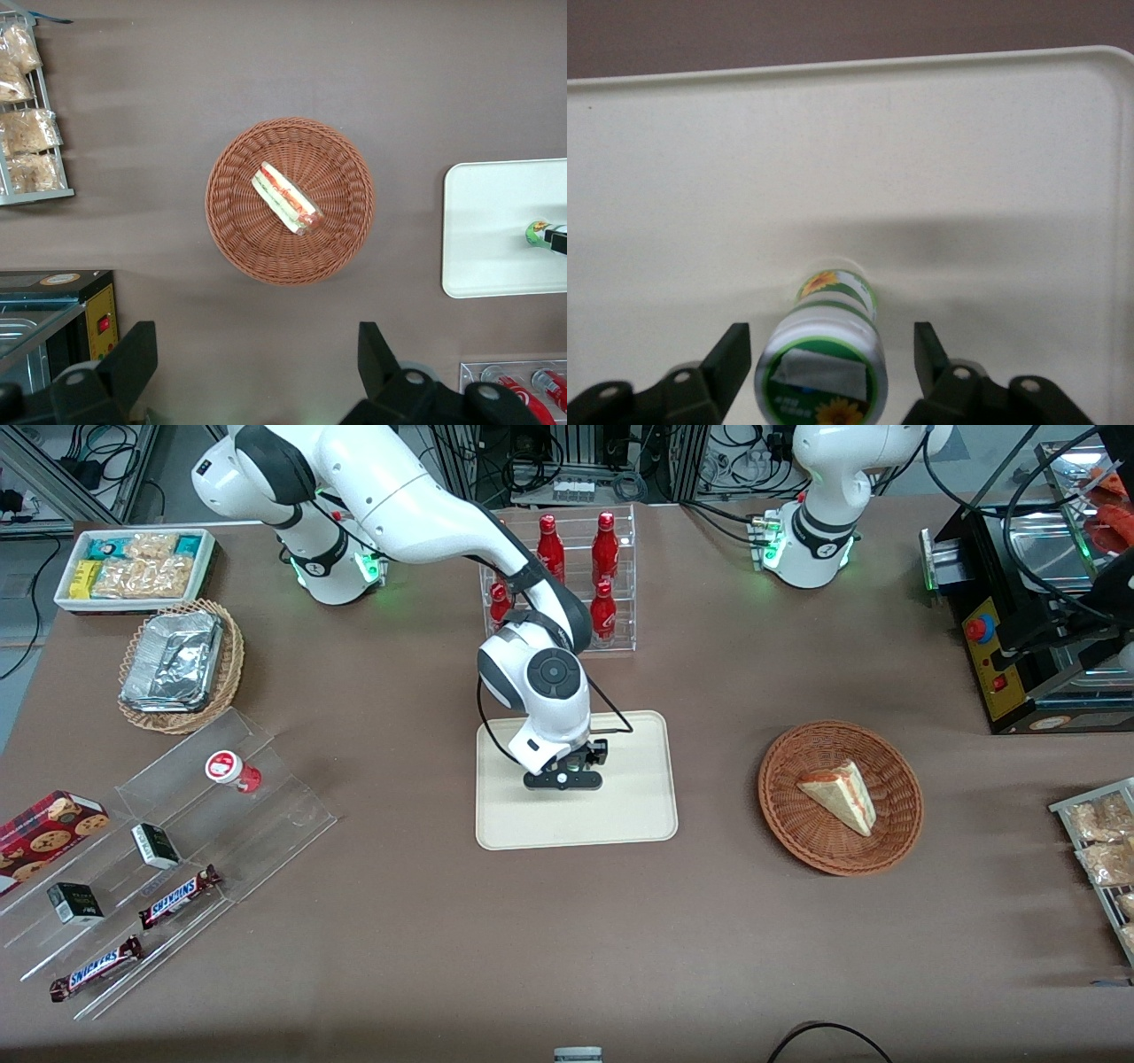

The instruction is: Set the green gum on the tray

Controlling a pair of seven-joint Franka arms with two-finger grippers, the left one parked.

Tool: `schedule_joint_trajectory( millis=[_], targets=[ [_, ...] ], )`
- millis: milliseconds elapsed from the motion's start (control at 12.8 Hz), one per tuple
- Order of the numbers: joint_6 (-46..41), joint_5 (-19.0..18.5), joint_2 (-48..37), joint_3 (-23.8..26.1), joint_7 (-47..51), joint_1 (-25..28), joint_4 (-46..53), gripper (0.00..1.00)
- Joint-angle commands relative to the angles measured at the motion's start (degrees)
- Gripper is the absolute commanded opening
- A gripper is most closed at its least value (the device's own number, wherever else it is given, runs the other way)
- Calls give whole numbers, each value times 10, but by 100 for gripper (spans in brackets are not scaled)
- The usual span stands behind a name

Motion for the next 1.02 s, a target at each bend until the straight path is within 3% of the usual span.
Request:
schedule_joint_trajectory(
  millis=[0, 314, 549, 941],
  targets=[
    [-1, -19, 13, -5, -6, 7, 23, 100],
    [-11, -30, -1, -6, -35, 3, 21, 100],
    [-68, -24, -55, -8, -80, -9, 17, 100],
    [-168, -21, -144, -7, -246, -88, -6, 100]
  ],
)
